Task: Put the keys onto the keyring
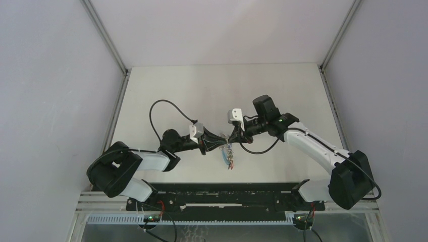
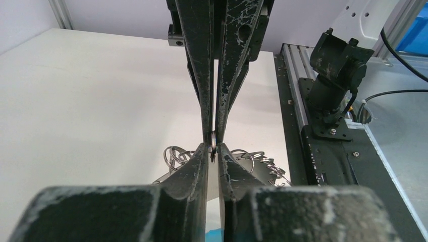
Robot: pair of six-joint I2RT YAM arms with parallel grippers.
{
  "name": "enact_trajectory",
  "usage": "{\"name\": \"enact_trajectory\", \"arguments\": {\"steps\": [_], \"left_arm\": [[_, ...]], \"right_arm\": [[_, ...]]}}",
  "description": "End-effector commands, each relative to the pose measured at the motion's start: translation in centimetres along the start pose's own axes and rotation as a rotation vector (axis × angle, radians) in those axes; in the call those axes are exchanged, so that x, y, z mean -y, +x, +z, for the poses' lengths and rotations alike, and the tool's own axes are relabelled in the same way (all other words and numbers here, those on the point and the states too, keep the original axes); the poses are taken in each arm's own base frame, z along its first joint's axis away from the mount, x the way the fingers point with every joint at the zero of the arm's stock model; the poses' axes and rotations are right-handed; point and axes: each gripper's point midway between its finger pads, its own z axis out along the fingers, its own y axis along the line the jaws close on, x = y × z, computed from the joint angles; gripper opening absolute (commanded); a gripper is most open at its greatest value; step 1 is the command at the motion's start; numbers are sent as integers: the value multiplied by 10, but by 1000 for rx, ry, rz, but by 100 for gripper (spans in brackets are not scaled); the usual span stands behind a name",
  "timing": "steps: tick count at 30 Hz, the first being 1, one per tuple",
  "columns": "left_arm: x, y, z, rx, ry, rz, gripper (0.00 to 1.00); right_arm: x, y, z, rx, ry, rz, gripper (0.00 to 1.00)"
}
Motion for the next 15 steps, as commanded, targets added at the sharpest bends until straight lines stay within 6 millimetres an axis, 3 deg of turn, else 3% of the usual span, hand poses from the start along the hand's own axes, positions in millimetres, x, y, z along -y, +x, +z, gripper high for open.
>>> {"name": "enact_trajectory", "arguments": {"steps": [1,11,15], "left_arm": [[3,-15,5,37,32,33,18],[3,-13,5,13,42,34,24],[5,-14,6,16,53,37,26]], "right_arm": [[3,-9,-10,-112,47,-33,0],[3,-10,-14,-348,71,-34,0],[2,-1,-11,-462,55,-8,0]]}}
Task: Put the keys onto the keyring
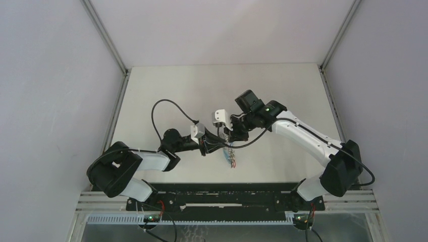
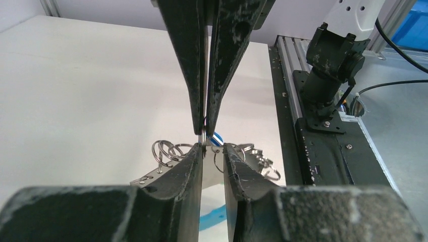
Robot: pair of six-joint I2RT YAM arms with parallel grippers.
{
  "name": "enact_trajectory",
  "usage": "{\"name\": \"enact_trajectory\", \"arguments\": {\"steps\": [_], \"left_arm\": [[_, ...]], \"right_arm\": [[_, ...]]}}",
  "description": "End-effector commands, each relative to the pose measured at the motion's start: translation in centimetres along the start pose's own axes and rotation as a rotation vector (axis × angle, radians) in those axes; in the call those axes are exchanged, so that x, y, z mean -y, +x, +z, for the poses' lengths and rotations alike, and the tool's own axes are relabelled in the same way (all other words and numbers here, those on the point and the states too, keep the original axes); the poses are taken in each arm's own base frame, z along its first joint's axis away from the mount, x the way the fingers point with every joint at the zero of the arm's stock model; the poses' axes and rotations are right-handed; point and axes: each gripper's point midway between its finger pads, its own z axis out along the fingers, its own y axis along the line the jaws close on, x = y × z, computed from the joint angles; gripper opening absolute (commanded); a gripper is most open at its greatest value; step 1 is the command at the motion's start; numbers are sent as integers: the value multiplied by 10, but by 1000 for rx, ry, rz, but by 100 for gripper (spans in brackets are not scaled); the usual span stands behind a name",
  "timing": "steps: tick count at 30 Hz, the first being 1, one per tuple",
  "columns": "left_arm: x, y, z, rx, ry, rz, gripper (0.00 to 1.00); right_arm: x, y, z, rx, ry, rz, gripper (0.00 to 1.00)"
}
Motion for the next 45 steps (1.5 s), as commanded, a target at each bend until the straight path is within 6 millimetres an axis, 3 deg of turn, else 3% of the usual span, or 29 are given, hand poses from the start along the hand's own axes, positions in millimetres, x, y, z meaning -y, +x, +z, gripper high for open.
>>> {"name": "enact_trajectory", "arguments": {"steps": [1,26,34,41,45], "left_arm": [[3,-22,7,45,37,62,26],[5,-15,13,27,70,33,25],[8,-16,13,29,79,33,1],[4,-18,11,46,46,45,0],[2,-21,8,70,27,52,0]], "right_arm": [[0,3,-3,-120,10,-12,0],[-5,-19,2,-140,-19,-93,0],[-8,-22,6,-147,-31,-106,0],[-1,-23,-9,-88,34,-75,1],[-3,-19,-23,17,24,-32,9]]}}
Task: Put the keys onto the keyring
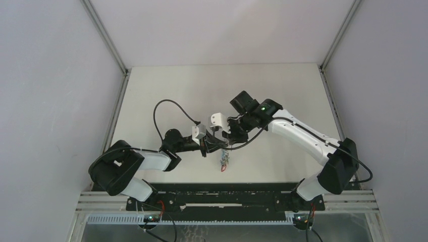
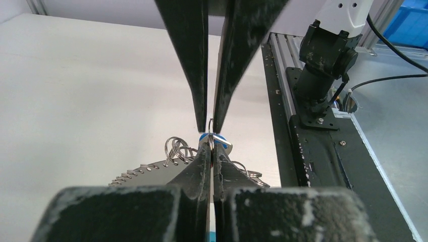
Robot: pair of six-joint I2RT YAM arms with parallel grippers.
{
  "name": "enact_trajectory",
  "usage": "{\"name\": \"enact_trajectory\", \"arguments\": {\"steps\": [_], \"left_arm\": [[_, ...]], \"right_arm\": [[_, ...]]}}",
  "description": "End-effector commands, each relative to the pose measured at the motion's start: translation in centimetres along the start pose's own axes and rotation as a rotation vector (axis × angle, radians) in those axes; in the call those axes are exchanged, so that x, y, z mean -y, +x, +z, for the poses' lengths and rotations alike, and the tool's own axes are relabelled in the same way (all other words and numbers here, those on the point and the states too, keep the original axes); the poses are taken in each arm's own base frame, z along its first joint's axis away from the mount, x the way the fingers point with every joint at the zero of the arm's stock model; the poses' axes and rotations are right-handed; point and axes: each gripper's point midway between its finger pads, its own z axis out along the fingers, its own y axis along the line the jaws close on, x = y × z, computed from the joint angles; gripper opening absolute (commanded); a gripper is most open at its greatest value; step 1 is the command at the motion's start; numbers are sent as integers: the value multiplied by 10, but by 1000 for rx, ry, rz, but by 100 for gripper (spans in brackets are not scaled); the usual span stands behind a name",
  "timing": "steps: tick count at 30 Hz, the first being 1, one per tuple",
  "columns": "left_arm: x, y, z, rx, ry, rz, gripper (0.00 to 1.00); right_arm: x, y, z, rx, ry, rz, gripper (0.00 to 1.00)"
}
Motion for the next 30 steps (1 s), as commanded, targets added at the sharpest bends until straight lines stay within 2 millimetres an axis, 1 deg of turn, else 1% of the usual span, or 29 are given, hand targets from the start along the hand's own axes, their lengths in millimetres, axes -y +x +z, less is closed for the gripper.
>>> {"name": "enact_trajectory", "arguments": {"steps": [1,2,3,5,6,10,15,20,25,30], "left_arm": [[-2,-27,5,85,-3,63,0],[-3,-28,5,90,-6,64,0],[-2,-28,5,93,-6,66,0],[-2,-29,5,96,-5,68,0],[-2,-29,4,98,-7,71,0],[-3,-30,3,101,-15,77,0],[-4,-31,4,107,-20,78,0],[-3,-31,4,108,-20,74,0],[-2,-34,4,113,-15,76,0],[-3,-34,4,112,-15,76,0]], "right_arm": [[2,-19,-31,205,50,-5,12],[4,-17,-34,234,51,7,15],[2,-18,-35,273,34,9,18],[3,-18,-39,334,26,9,23],[2,-15,-37,358,13,17,24],[4,-10,-34,449,-12,33,27],[3,-16,-29,532,-53,19,33],[4,-18,-19,569,-92,32,33],[8,-16,-9,575,-120,58,33],[8,-14,-1,577,-152,74,29]]}}
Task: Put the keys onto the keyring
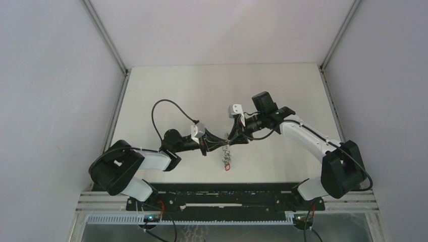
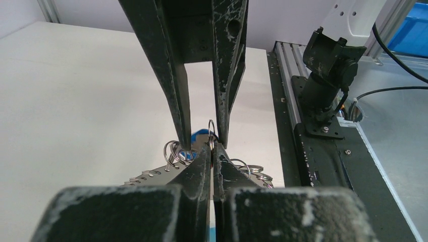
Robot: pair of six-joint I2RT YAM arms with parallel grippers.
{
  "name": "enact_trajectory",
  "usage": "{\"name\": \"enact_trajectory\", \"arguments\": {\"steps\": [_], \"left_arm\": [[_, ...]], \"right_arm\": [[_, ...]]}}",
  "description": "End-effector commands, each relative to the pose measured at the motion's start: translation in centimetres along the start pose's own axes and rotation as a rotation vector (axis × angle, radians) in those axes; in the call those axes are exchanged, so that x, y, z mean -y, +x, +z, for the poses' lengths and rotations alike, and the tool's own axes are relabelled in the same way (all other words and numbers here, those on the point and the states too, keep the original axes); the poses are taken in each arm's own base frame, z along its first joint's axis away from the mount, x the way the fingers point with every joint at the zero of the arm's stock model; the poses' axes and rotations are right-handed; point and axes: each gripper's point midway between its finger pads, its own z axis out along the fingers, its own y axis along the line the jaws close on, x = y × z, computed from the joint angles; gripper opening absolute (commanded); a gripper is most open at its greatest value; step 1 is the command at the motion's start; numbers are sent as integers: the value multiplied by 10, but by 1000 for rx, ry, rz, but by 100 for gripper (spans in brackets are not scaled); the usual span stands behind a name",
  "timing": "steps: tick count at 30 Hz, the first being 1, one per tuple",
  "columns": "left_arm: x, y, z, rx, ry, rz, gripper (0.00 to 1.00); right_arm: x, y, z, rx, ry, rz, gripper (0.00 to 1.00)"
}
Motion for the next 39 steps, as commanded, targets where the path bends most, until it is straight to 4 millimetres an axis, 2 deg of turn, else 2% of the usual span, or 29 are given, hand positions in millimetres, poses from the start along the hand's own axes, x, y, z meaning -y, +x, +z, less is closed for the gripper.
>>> {"name": "enact_trajectory", "arguments": {"steps": [1,3,9,12,21,33,35,37,39], "left_arm": [[1,-25,4,80,10,71,0],[1,-25,4,78,10,67,0],[0,-24,4,77,9,68,0],[-1,-23,4,75,5,64,1],[-2,-16,7,52,15,36,13],[-7,-8,9,2,3,22,14],[-8,-6,10,-11,-1,21,12],[-8,-4,10,-21,-6,22,2],[-10,-4,9,-22,-14,30,0]], "right_arm": [[0,-9,4,53,-39,-17,27],[-1,-8,6,53,-49,-17,23],[-4,-9,6,56,-62,-25,0],[-6,-8,4,30,-59,-25,0],[-7,-11,-3,-113,-2,-58,0],[-4,-19,3,-260,23,-93,0],[-4,-20,4,-276,24,-99,0],[-7,-21,6,-286,19,-105,0],[-7,-23,6,-288,28,-107,0]]}}
